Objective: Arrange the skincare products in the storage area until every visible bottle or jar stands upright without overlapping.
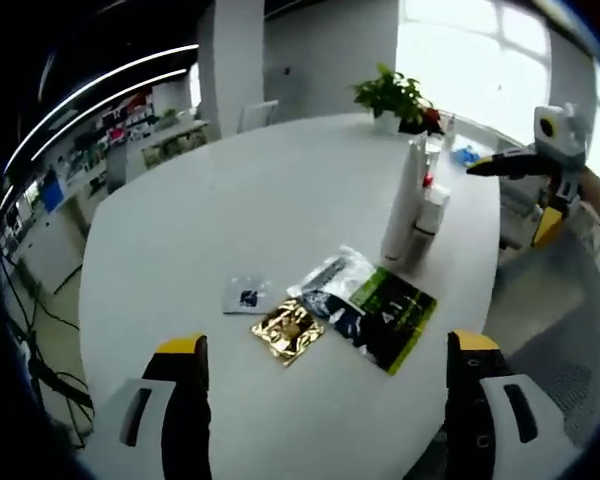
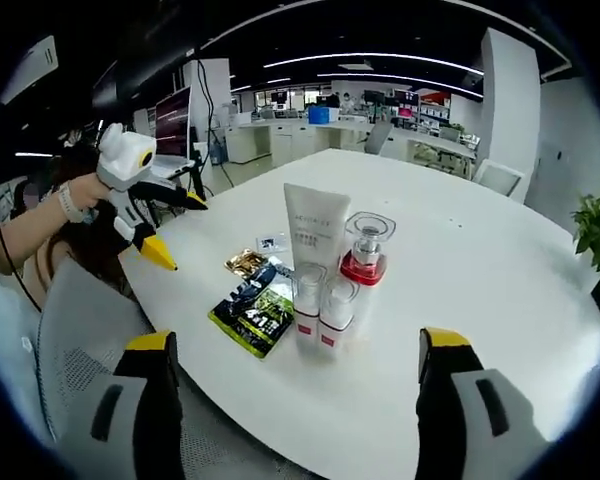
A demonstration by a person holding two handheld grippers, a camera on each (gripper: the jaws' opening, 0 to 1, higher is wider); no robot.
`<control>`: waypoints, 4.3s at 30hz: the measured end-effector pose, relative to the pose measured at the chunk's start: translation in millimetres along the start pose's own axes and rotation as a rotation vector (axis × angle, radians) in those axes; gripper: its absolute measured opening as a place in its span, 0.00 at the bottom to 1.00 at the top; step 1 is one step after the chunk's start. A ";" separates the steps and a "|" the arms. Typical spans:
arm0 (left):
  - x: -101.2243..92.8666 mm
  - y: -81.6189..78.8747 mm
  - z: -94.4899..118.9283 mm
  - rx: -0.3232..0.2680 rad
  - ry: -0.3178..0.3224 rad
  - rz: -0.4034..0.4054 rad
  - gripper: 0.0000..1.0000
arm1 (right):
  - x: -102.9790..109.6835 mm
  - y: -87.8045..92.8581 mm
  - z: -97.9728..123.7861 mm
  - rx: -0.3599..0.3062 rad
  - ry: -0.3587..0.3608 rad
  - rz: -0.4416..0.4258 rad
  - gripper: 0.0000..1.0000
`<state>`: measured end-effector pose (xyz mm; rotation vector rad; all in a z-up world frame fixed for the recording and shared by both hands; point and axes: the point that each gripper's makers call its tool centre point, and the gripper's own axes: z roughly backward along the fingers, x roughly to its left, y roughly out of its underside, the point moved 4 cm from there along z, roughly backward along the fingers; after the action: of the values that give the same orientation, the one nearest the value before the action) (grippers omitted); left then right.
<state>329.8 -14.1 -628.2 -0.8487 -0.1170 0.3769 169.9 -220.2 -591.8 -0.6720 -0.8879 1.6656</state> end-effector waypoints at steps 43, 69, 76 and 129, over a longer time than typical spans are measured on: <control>85.9 -0.1 -120.8 0.229 -0.124 -0.011 0.55 | -15.8 10.6 3.4 0.006 0.018 -0.169 0.83; 86.6 -8.0 -127.3 0.258 -0.125 -0.037 0.52 | -17.2 14.1 5.9 -0.017 0.022 -0.213 0.77; 84.5 -4.6 -128.0 0.263 -0.088 0.033 0.45 | -15.3 15.9 4.5 -0.011 0.020 -0.216 0.76; 53.4 21.9 -44.7 0.322 0.016 -0.176 0.36 | -3.9 10.9 5.1 -0.025 -0.010 -0.171 0.91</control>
<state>384.4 -12.9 -676.6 -0.5180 -0.1118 0.2151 160.9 -226.7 -598.0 -0.5883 -0.9481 1.5081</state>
